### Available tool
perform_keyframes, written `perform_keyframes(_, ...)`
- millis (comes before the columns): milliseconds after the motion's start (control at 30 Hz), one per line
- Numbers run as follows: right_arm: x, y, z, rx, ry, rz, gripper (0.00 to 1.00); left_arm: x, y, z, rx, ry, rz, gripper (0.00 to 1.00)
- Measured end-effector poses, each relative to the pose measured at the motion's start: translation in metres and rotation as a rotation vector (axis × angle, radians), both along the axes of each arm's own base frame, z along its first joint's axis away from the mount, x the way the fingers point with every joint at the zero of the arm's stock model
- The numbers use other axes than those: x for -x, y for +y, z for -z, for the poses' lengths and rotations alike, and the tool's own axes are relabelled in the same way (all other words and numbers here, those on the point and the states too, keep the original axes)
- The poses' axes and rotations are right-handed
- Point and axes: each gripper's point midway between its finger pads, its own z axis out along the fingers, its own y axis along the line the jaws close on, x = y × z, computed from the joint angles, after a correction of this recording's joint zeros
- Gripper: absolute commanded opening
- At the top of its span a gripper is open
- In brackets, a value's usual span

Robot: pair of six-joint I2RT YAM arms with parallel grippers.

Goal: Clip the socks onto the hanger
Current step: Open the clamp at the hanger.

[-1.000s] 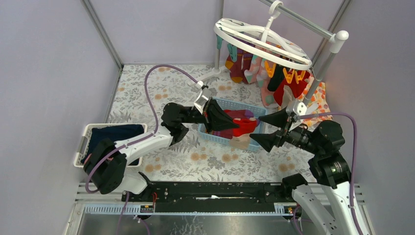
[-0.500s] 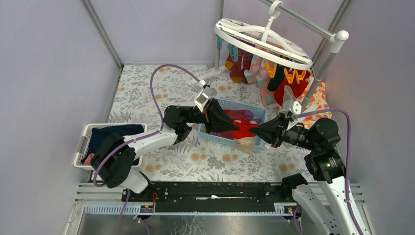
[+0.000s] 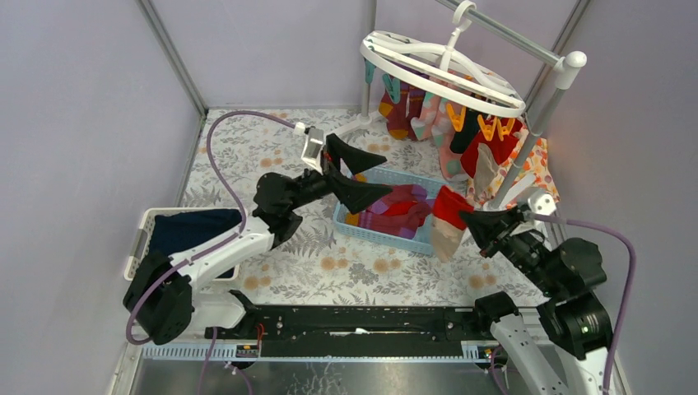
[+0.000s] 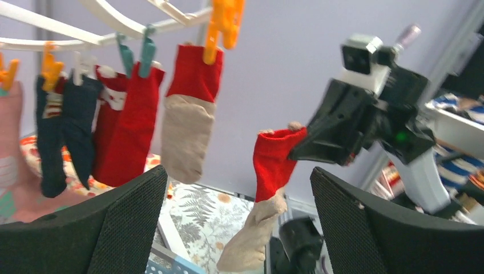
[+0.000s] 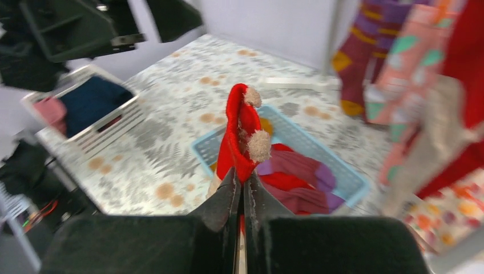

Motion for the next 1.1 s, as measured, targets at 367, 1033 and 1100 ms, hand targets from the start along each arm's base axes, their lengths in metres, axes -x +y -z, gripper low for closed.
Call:
perform_keyframes(367,-0.014,-0.079,-0.003,-0.005,0.024,0.475,0.00,0.018,-0.087,-0.028,-0.101,0.191,-0.124,0.89)
perform_keyframes(1033,-0.017,-0.093,-0.005,-0.020,0.020,0.558,0.00,-0.030,-0.157,-0.046,-0.222,0.513,-0.501,0.79)
perform_keyframes(1100,-0.017,-0.092,-0.005,-0.021,0.018,0.554,0.00,-0.034,-0.157,-0.049,-0.221,0.516,-0.518,0.78)
